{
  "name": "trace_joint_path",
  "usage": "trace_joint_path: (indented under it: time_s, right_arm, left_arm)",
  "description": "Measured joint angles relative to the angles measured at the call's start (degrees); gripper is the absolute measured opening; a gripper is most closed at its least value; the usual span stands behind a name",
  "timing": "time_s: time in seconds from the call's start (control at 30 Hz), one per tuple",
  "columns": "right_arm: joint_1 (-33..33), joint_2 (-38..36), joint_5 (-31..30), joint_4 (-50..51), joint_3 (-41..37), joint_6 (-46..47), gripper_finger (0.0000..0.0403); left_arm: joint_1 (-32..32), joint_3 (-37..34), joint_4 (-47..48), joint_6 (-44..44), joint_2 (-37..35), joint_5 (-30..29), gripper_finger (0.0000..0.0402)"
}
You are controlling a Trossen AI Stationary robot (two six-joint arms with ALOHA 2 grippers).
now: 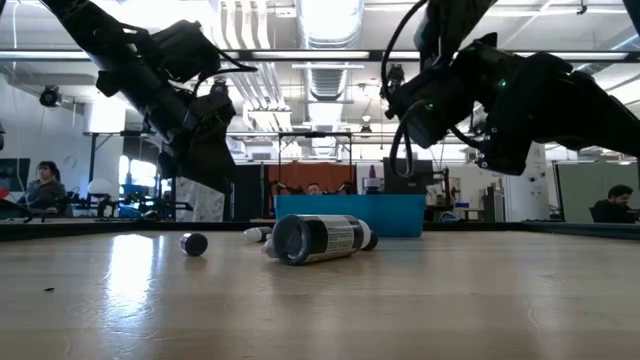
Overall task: Pick & Place food coloring
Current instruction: Put the large blue food coloring bottle into the blue bin
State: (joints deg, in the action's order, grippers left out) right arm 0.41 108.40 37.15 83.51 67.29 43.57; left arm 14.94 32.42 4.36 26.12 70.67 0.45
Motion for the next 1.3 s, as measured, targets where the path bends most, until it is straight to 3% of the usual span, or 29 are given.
trace_joint_path:
  time_s: [0.33,0.53,0.7,0.8,1.0,1.13,1.3]
  right_arm:
    - [1.71,0.02,-0.12,0.11,-0.2,0.39,0.0232]
    - [3.13,-0.45,-3.54,1.03,0.92,-0.42,0.0233]
    - [4.76,-5.51,-10.33,0.25,2.33,-0.88,0.0235]
    - [7.48,-11.94,-15.85,-5.7,1.7,-0.28,0.0235]
    - [15.05,-25.64,-22.37,-13.72,-3.17,11.6,0.0229]
    - [18.97,-30.58,-20.04,-13.74,-6.48,21.84,0.023]
    - [19.47,-31.58,-17.55,-17.13,-10.08,29.91,0.023]
  left_arm:
    - [0.0,0.0,-0.04,0.01,0.0,0.0,0.0163]
    - [0.0,0.0,-0.04,0.01,0.0,-0.02,0.0163]
    - [0.0,0.0,-0.04,0.01,0.0,-0.02,0.0163]
    - [0.0,0.0,-0.03,0.01,0.0,-0.02,0.0163]
    - [0.0,0.0,-0.02,0.02,0.0,-0.01,0.0163]
    - [0.0,0.0,-0.07,0.03,0.0,-0.02,0.0163]
    - [0.0,0.0,-0.1,0.03,0.0,-0.02,0.0163]
